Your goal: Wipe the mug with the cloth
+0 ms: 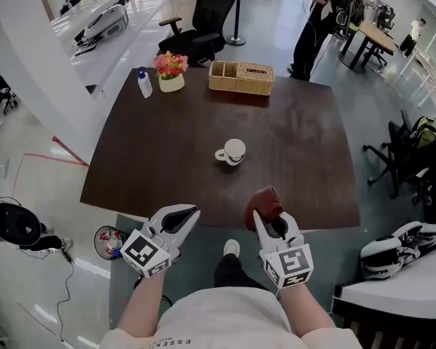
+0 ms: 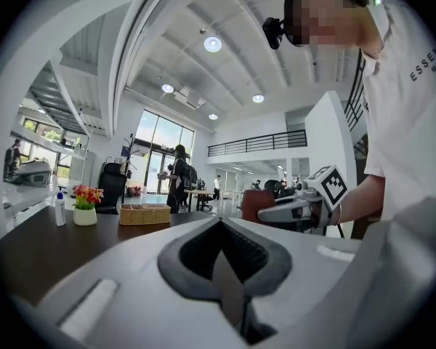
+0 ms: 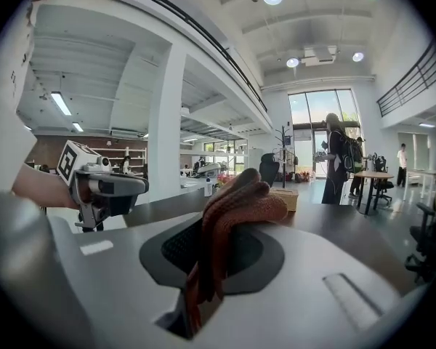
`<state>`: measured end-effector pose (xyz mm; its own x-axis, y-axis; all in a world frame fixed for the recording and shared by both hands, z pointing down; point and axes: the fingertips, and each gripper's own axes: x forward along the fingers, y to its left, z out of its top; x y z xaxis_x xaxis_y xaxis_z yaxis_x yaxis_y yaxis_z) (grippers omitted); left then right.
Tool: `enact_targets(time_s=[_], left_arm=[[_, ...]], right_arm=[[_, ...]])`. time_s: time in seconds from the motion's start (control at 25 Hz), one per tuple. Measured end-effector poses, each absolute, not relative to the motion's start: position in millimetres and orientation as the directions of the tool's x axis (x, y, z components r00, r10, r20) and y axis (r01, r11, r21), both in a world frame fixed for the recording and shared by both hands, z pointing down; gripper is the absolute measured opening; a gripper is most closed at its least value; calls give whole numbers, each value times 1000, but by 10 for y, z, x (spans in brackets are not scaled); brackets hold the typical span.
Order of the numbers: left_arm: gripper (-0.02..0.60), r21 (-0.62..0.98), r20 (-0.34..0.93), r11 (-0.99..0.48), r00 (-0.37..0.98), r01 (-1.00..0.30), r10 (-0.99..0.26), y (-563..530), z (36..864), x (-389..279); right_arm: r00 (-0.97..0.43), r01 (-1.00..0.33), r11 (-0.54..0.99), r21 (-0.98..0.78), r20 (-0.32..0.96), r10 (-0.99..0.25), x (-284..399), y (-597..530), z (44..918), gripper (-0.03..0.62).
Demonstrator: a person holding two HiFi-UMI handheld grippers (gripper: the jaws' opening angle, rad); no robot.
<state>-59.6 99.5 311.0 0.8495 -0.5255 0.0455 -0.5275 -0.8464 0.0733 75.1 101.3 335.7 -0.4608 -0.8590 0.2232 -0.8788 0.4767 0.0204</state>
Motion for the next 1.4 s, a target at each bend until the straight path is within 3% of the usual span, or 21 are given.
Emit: enact_targets(time_s=[0.4,0.72,0.96,1.12,1.28,1.4], left_arm=[[0,116,140,-820,827,-560,-545,-295,3560,-181],[0,163,273,-775,783,-610,-559,-730,4077,-151],[2,205,365,-789,793,-579,-488,-1093,4309,-183],[31,182,397,-827,809,-533,-434,-1373,4453,-162],[120,146,424,-859,815,-491,-394,-1554,4729,-122],[133,136,404,-875,833,-464,-379,-1660,4801,-133]], right_arm=[[-512,-850,526,-33,291,-808,1221,-389,3686,81],[-540,-828,555,-80,379,-751,1270,-708,3993,81],[-558,-809,572,-137,488,-671,1109,-851,4240,81],[-612,-763,619,-186,518,-598,874,-1007,4388,81],[-661,-712,666,-225,534,-527,669,-1024,4627,81],[-703,-665,706,-246,526,-479,455,-978,4745,81]])
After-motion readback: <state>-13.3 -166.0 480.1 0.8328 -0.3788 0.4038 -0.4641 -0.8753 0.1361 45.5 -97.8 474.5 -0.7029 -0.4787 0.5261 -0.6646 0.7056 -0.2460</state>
